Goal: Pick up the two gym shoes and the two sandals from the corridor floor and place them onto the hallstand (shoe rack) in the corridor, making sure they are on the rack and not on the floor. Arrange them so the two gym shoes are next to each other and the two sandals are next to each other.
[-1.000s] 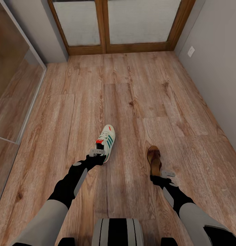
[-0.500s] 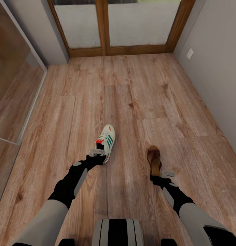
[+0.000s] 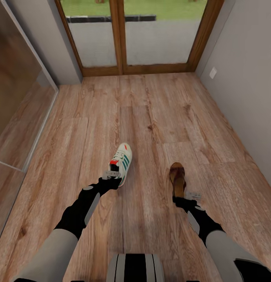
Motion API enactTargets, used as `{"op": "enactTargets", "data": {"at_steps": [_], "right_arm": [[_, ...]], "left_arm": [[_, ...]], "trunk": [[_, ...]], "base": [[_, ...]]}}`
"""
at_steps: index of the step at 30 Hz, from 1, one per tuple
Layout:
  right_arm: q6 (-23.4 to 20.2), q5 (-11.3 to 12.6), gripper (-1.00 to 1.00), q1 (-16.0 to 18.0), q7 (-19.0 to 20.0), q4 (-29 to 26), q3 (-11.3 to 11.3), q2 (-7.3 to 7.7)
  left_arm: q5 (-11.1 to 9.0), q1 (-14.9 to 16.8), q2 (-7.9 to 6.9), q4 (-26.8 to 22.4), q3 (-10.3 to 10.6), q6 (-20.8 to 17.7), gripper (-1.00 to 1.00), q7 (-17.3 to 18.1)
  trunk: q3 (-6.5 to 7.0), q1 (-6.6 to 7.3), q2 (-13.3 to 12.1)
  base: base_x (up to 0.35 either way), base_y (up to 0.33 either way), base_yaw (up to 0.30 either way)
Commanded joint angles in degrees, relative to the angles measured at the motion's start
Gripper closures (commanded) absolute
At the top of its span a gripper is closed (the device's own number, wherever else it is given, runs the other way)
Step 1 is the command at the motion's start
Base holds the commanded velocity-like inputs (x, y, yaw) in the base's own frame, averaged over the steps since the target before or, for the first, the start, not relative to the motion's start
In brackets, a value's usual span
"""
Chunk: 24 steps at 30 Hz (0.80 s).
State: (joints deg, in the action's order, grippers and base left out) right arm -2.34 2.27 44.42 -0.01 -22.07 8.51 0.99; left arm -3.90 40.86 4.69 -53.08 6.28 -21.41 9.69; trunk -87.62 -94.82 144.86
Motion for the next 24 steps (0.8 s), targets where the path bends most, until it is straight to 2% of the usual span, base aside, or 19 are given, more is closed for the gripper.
{"op": "enactTargets", "data": {"at_steps": [1,2,3,5,8,11,12,13,14,18,24], "right_arm": [[-0.3,0.5,1.00,0.0,0.0,-1.2,0.1,-0.01],[-0.6,0.5,1.00,0.0,-0.1,-5.3,0.1,-0.03],[-1.7,0.5,1.00,0.0,-0.1,-13.7,-0.1,-0.11],[-4.7,0.5,1.00,0.0,-0.1,-21.0,-0.2,-0.20],[-12.8,0.5,1.00,0.0,-0.1,-31.6,-0.1,-0.29],[-19.0,0.5,1.00,0.0,-0.1,-38.0,-0.1,-0.38],[-20.1,0.5,1.00,0.0,-0.1,-38.8,-0.1,-0.39],[-25.2,0.5,1.00,0.0,-0.1,-41.2,-0.1,-0.44],[-26.0,0.4,1.00,0.0,-0.1,-41.5,-0.1,-0.45],[-27.5,0.2,1.00,-0.2,-0.2,-42.1,-0.2,-0.54],[-27.5,0.2,1.00,-0.4,-0.2,-42.1,-0.2,-0.55]], "left_arm": [[-0.4,0.0,-0.01,-0.1,0.0,-0.4,1.00,0.1],[-0.4,0.0,-0.02,-0.1,0.0,-0.4,1.00,0.1],[-0.4,0.0,-0.03,-0.1,0.0,-0.4,1.00,0.1],[-0.4,0.0,-0.03,-0.1,0.0,-0.5,1.00,0.1],[-0.4,0.0,-0.03,0.0,0.0,-0.5,1.00,0.1],[-0.4,0.0,-0.03,0.0,0.0,-0.5,1.00,0.1],[-0.4,0.0,-0.03,0.0,0.0,-0.5,1.00,0.1],[-0.5,0.0,-0.03,0.0,0.0,-0.9,1.00,0.1],[-0.5,0.0,-0.03,0.0,0.0,-1.3,1.00,0.1],[-0.8,-0.2,0.11,0.2,0.0,-2.7,1.00,0.1],[-1.0,-0.3,0.14,0.3,0.0,-2.8,1.00,0.1]], "trunk": [[0.19,0.03,0.0],[0.41,0.05,0.0],[0.63,0.08,0.0],[1.08,0.13,-0.1],[1.74,0.21,-0.1],[2.40,0.28,-0.1],[2.63,0.31,-0.2],[2.85,0.34,-0.2],[3.07,0.36,-0.2],[4.03,0.47,-0.2],[5.88,0.62,-0.3]], "base": [[0.000,0.000,0.000],[0.000,0.000,0.000],[0.000,0.000,0.000],[0.000,0.000,0.000],[0.000,0.000,0.000],[0.000,0.000,0.000],[0.000,0.000,0.000],[0.000,0.000,0.000],[0.000,0.000,0.000],[0.000,0.000,0.000],[0.000,0.000,0.000]]}}
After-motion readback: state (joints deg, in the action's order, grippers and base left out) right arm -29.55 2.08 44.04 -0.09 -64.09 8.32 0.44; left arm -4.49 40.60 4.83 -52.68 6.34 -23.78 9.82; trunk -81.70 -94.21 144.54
